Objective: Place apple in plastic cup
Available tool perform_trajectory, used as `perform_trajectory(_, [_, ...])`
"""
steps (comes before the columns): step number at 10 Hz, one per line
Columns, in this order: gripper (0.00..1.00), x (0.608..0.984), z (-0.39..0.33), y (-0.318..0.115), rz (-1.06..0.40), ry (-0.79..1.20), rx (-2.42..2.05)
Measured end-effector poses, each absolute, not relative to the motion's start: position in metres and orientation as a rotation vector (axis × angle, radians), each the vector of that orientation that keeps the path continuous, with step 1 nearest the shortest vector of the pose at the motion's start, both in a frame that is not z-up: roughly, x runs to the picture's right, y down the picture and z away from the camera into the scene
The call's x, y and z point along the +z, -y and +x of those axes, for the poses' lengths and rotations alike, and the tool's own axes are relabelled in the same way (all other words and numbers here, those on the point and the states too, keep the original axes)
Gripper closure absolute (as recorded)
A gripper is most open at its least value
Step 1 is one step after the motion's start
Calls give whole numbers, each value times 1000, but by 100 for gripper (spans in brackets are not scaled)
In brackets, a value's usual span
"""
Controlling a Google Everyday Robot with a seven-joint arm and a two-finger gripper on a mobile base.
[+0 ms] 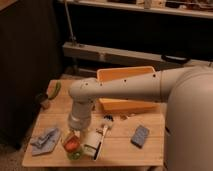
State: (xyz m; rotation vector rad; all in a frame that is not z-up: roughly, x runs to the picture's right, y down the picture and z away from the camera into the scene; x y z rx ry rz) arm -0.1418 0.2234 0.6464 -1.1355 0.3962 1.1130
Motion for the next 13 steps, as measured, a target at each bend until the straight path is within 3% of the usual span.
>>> perform_trajectory(5, [100,664,-148,-236,-1147,-421,1102])
perform_trajectory(13, [100,660,-147,-256,-1185,-461,1053])
